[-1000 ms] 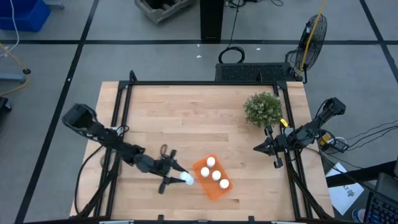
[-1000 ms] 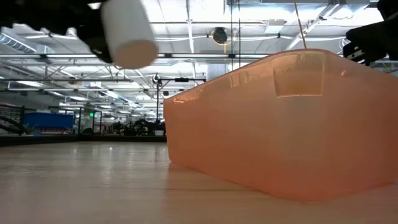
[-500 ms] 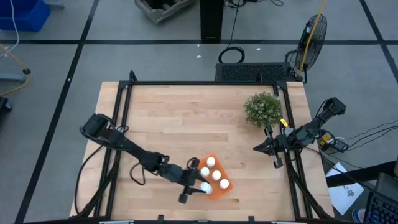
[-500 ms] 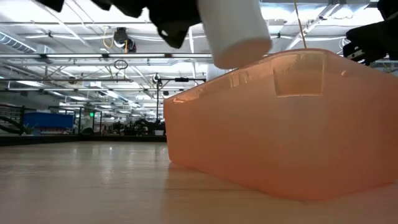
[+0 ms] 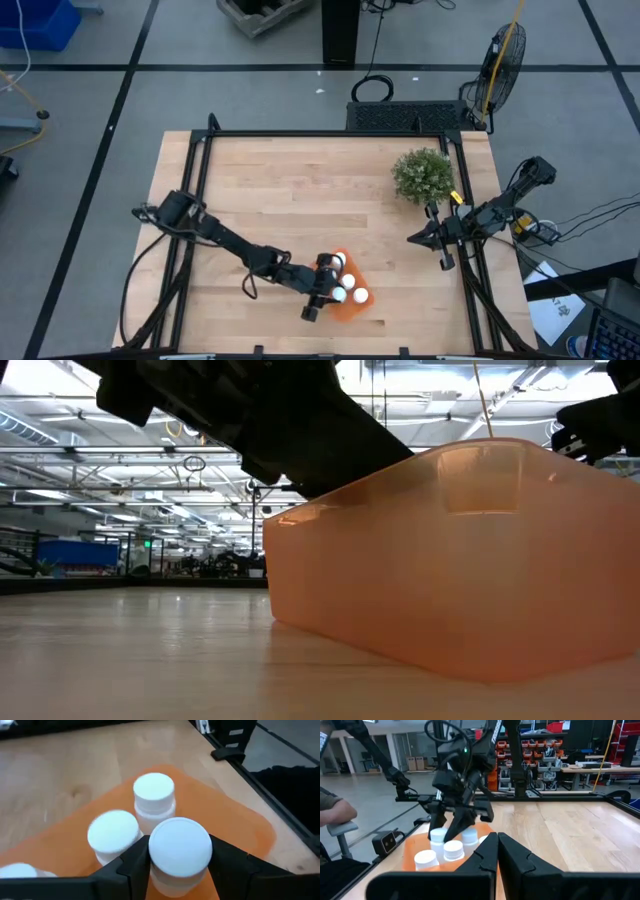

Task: Pick and place pill bottles into a basket
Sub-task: Put the white pill bottle into the orange bin, then return to Home Position

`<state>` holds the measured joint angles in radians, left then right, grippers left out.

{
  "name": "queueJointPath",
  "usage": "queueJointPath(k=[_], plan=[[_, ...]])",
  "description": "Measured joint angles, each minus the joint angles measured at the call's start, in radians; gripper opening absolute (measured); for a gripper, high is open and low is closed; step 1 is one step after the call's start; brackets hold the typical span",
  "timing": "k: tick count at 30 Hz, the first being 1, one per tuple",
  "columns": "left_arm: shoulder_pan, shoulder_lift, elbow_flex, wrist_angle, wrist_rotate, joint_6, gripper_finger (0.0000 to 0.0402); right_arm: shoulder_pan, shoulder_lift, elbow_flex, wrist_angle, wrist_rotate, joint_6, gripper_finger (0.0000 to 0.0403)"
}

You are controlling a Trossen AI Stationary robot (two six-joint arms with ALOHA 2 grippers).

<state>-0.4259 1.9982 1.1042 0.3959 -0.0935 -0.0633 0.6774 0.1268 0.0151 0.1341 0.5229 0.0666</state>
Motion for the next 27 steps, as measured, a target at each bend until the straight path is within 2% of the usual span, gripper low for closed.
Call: queueJointPath(k=[7, 14, 19, 23, 27], plan=[[0.000, 0.012, 0.001, 0.009, -0.002, -0.008, 0.0173, 0.000, 0.001, 0.000, -0.002, 0.000, 0.000, 0.0004], [-0.003, 0.012, 0.001, 0.021, -0.002, -0.025, 0.0243, 0.000, 0.001, 0.000, -0.004, 0.000, 0.000, 0.0004], [-0.003, 0.012, 0.000, 0.024, -0.004, -0.024, 0.0271, 0.000, 0.001, 0.000, -0.003, 0.000, 0.000, 0.0004], [-0.003, 0.012, 0.000, 0.025, -0.004, -0.021, 0.0275, 0.000, 0.001, 0.000, -0.003, 0.000, 0.000, 0.0004], [-0.005, -0.004, -0.002, 0.017, -0.001, -0.020, 0.0250, 0.000, 0.001, 0.000, -0.003, 0.000, 0.000, 0.0004]])
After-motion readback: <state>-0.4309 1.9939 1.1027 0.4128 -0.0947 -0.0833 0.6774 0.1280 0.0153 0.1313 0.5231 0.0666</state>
